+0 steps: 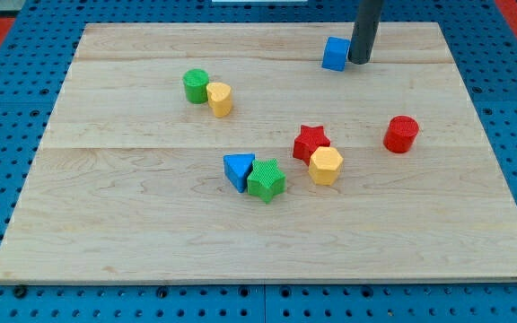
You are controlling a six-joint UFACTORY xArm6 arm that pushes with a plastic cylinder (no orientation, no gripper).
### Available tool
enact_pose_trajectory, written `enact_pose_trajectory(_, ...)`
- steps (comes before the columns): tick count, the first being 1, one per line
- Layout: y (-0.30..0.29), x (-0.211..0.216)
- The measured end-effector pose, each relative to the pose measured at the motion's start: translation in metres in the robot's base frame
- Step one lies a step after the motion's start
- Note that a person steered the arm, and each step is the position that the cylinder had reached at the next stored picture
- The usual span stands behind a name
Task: Separate blue cube from red star
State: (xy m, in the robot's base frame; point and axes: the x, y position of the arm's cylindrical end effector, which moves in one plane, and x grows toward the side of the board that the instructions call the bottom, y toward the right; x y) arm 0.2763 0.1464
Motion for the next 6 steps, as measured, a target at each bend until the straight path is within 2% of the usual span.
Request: enact_pose_trajectory(6,-0.0022,0.0005)
